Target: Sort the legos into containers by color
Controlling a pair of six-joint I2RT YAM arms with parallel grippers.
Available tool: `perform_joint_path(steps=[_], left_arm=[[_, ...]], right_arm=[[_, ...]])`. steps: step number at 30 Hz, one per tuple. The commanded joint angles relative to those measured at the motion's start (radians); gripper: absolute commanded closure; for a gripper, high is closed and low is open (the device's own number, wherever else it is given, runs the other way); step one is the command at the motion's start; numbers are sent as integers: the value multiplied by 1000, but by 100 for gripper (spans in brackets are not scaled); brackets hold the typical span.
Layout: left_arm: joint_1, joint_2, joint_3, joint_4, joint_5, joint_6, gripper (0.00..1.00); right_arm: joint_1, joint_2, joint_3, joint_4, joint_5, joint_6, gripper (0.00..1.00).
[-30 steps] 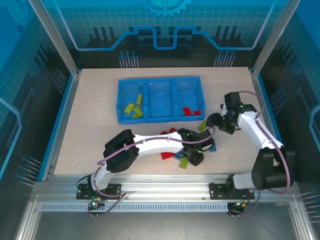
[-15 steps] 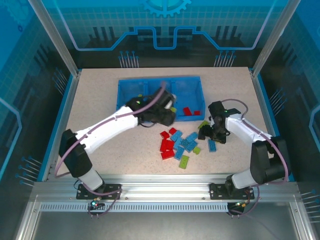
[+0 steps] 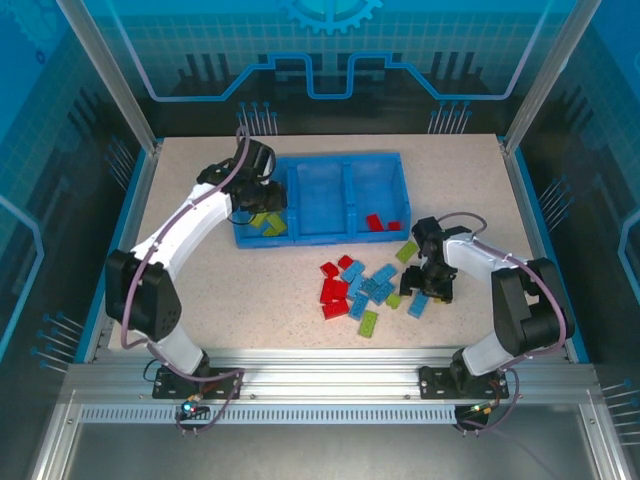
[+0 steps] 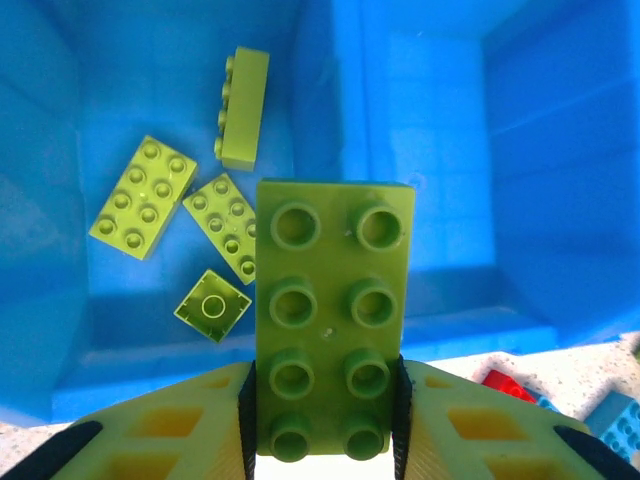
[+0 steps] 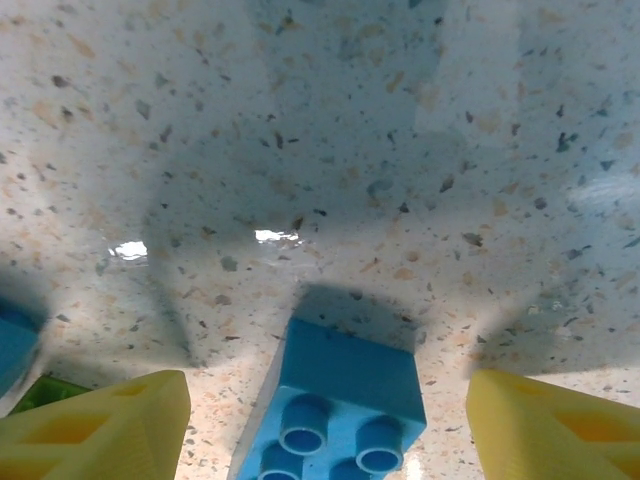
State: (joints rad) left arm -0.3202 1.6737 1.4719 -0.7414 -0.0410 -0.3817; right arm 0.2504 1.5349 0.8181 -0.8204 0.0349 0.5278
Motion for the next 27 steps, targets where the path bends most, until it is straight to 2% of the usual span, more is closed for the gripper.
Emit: perform_joint_path(steps=[1, 7, 12, 14, 19, 23, 27], left_arm=[[13, 54, -22, 14, 54, -40, 63], [58, 112, -34, 28, 51, -67, 63], [64, 136, -24, 17, 19, -51, 58], [64, 141, -25, 13, 5, -49, 52], [64, 154, -41, 19, 3, -50, 44], [64, 157, -55, 24, 6, -57, 40], [64, 122, -92, 48, 17, -69, 29]], right_arm=[[23, 7, -19, -1, 6, 13, 26], [31, -35, -13, -3, -21, 43, 25], [32, -19, -18, 0, -26, 59, 31], [31, -5, -25, 3, -19, 64, 36], [27, 8, -30, 12, -3, 69, 48], [24, 3, -17, 5, 10, 67, 64], [25, -55, 21, -23, 16, 64, 79]])
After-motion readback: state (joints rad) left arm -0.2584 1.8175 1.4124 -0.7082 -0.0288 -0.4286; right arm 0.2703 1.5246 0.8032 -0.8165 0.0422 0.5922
